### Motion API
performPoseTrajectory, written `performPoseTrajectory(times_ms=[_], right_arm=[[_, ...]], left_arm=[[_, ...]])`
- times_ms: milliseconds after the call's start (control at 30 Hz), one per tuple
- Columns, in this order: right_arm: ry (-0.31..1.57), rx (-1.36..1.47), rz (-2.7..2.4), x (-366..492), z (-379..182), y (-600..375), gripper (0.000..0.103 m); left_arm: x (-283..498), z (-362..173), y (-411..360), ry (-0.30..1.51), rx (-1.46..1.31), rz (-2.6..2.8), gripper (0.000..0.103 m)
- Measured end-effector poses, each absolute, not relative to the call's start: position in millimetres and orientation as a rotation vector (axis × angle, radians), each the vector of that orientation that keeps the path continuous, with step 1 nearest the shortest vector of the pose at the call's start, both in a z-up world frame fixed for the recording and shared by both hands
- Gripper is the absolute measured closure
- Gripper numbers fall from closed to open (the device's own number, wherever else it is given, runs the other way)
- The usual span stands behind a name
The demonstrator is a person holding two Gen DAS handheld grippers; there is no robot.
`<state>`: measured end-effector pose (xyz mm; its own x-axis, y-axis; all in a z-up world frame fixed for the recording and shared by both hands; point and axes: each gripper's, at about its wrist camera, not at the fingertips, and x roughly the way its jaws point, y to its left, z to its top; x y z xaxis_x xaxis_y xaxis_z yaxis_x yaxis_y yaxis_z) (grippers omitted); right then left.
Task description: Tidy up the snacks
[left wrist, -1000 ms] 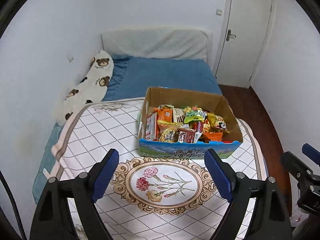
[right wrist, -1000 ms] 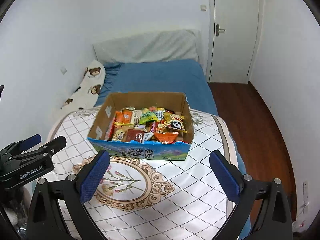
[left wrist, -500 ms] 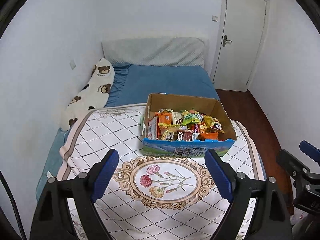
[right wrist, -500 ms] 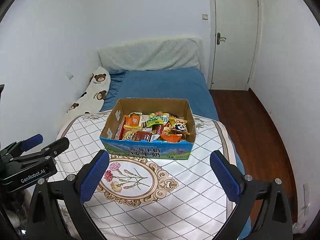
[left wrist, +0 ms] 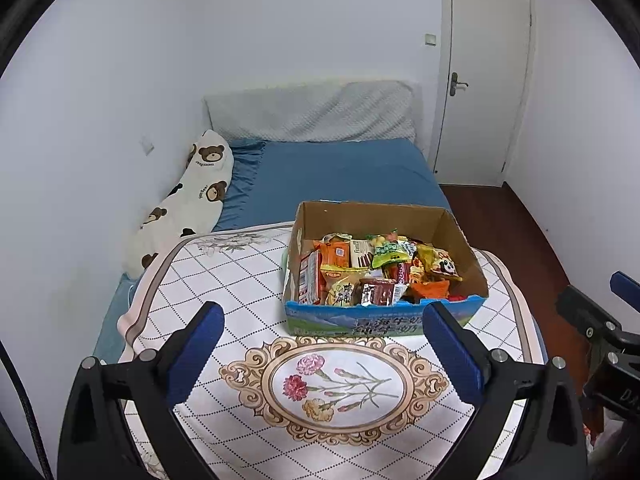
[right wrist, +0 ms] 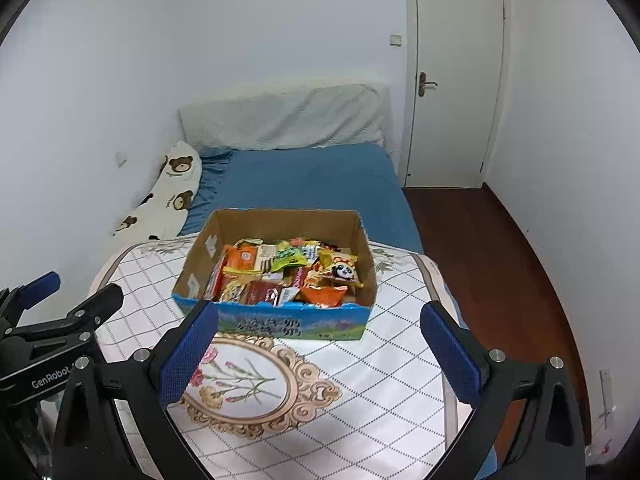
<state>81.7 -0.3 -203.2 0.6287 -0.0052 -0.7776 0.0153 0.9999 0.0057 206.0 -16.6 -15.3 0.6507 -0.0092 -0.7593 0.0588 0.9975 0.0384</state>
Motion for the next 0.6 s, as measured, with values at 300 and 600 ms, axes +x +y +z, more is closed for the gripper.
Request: performPoseTrajectory(times_ms=[300, 600], right_arm=[[0.922, 0.014, -0.049, 119, -232, -10, 0.0], [0.977, 0.006, -0.077, 149, -269, -17, 0.0]], left_arm=[[249, -49, -26, 0.931, 0.066, -0.016, 0.001], [278, -80, -36, 1.004, 0.092, -0.01, 0.001]])
